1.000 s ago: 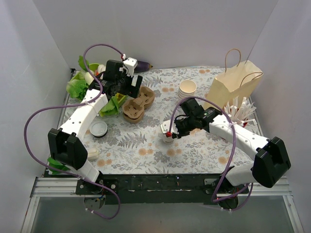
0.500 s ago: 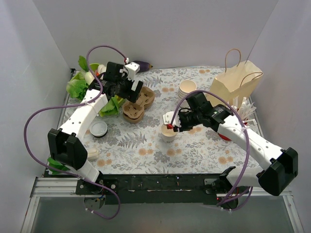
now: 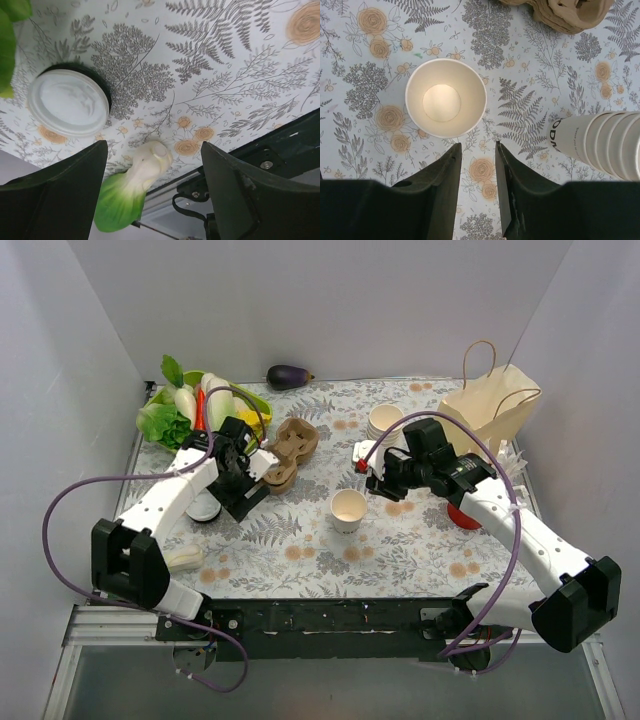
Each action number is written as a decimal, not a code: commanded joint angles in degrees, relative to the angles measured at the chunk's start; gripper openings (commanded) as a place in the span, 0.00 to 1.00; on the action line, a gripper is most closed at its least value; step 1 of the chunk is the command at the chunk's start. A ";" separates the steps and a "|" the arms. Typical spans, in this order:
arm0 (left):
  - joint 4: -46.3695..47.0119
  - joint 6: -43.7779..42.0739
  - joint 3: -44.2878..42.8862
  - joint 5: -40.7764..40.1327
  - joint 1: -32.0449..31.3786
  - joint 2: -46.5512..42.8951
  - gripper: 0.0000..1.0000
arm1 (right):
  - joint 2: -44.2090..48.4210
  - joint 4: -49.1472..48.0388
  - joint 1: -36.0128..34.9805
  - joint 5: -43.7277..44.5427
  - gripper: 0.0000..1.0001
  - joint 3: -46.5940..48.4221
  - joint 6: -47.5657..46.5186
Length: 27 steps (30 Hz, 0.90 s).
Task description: Pack the takeout coffee
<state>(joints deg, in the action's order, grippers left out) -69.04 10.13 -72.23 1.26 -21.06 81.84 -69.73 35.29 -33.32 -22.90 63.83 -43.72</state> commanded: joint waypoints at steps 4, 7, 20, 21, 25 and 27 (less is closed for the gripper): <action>0.91 0.86 -0.20 -5.74 5.06 5.60 0.72 | 1.27 -1.81 0.27 -2.33 0.40 0.24 3.82; 3.46 -1.42 2.70 -8.28 7.52 7.62 0.66 | 1.09 -0.14 0.27 -1.98 0.40 1.47 3.74; 9.62 -3.19 3.85 -10.66 6.12 11.84 0.56 | 3.64 0.48 0.27 0.48 0.40 1.65 4.53; 9.80 -3.19 3.76 -10.66 6.12 12.54 0.55 | 3.64 0.66 0.27 0.57 0.40 1.56 4.35; 10.68 -3.28 3.94 -11.89 5.68 13.69 0.52 | 4.34 1.01 0.27 1.27 0.40 0.86 4.00; 10.68 -2.93 3.94 -11.98 5.50 14.04 0.50 | 5.05 1.36 0.36 1.62 0.40 0.50 3.91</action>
<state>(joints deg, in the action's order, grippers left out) -59.90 7.53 -68.69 -9.13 -15.20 95.59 -67.00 36.21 -33.32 -22.13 63.86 -39.81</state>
